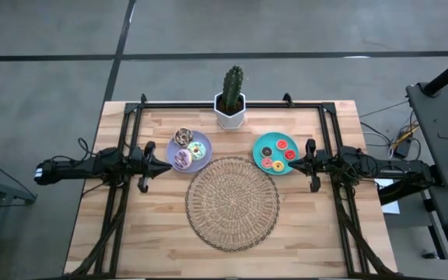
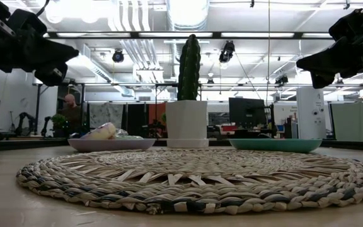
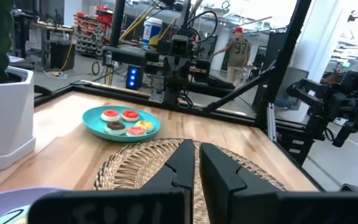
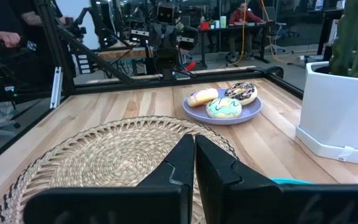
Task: Pick & Place donuts
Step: Return to Home Position
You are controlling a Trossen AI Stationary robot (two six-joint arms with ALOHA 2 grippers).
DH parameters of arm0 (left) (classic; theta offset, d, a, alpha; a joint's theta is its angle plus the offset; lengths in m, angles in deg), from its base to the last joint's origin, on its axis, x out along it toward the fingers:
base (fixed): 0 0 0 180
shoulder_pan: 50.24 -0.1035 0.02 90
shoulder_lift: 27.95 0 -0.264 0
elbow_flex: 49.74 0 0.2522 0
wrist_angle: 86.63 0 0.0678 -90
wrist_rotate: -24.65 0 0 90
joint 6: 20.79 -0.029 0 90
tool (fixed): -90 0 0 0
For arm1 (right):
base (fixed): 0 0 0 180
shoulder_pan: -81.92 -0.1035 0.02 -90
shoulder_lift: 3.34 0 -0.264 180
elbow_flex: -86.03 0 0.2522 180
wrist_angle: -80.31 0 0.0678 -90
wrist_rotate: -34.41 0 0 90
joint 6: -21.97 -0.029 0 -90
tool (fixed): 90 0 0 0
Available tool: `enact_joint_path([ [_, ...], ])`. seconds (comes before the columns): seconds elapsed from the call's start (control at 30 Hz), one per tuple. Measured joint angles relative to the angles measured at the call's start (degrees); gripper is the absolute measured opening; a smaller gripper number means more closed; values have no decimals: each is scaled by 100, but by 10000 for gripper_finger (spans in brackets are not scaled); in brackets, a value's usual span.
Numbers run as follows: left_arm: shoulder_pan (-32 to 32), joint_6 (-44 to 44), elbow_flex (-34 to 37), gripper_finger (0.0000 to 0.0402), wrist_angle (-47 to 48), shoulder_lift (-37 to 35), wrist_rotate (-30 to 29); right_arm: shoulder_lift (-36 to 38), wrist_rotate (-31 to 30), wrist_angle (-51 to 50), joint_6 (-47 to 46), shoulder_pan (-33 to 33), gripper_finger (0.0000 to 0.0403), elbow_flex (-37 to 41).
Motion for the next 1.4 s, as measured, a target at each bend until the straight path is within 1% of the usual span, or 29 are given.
enact_joint_path([
  [1.4, -4, 5, 17, 0, -60, 0, -5, 0, -1, 1, 1, 0, 8, 0],
])
